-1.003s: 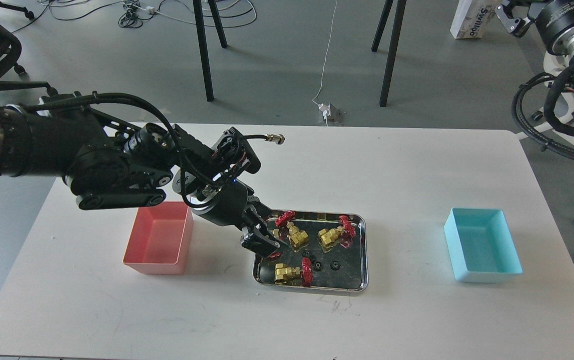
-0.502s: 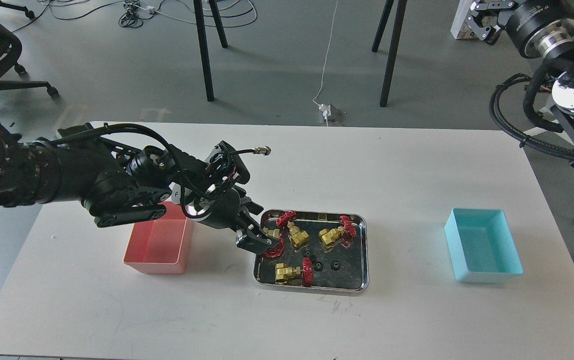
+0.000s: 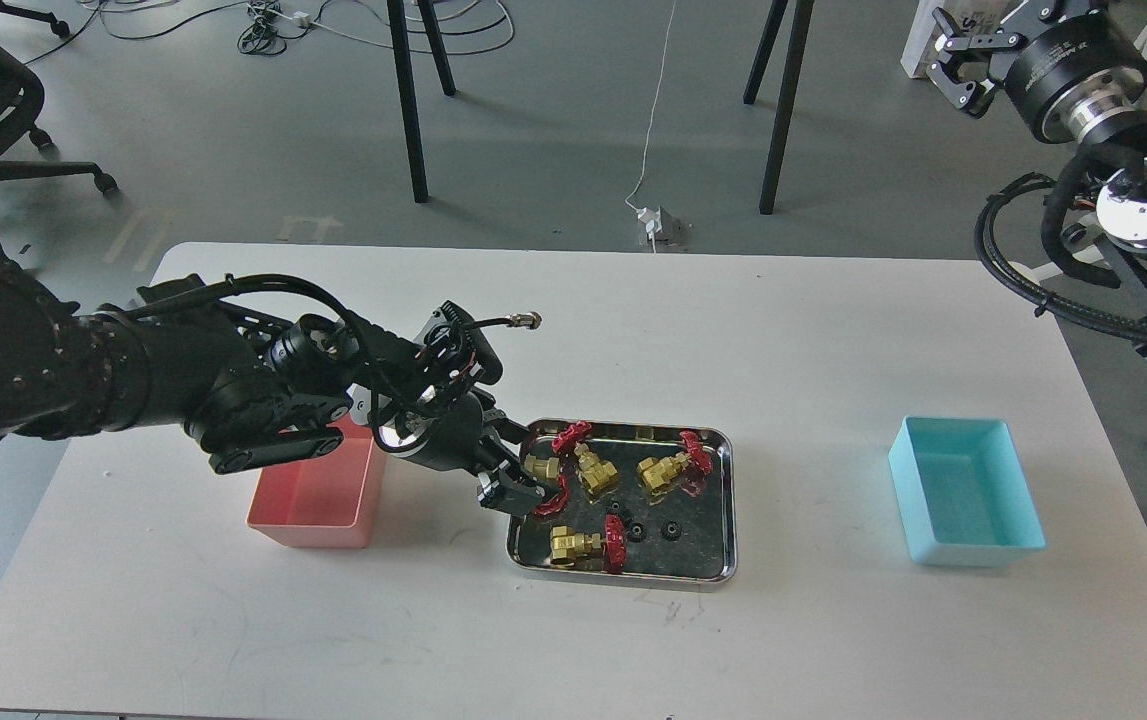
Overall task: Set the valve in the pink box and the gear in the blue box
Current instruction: 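Close the left gripper on the valve's red handle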
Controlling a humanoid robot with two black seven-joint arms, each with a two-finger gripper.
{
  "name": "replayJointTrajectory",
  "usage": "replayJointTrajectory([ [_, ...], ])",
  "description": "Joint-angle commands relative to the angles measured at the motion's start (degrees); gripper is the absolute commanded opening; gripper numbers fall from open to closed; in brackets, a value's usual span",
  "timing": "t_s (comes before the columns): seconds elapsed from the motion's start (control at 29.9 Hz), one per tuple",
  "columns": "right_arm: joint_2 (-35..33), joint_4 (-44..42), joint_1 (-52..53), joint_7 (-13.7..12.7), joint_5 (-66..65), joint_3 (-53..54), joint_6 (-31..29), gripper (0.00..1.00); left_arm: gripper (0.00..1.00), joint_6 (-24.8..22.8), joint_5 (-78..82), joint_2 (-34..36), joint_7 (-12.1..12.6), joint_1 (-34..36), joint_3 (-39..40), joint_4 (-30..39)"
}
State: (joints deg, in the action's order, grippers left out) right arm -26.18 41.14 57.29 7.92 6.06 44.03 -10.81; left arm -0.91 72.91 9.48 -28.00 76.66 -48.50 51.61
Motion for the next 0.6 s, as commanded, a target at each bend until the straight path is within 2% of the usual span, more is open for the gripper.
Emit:
replayJointTrajectory([
  [0.0,-0.01,-0.01,-0.34,-0.01,0.00,0.00,0.00,1.00,0.78,1.26,-0.04,-0.95,0.00,-1.51,-0.01,-1.78],
  [0.37,-0.01,0.08,-0.87,-0.01,0.00,0.00,0.00,1.00,0.63,1.70,-0.04,-1.83,0.00,-2.31,-0.01,-2.57],
  [0.57,0.08,0.08,-1.22,-0.01,0.00,0.00,0.00,1.00,0.58,2.50,-0.04,-1.92,0.00,-2.57,-0.01,-2.57],
])
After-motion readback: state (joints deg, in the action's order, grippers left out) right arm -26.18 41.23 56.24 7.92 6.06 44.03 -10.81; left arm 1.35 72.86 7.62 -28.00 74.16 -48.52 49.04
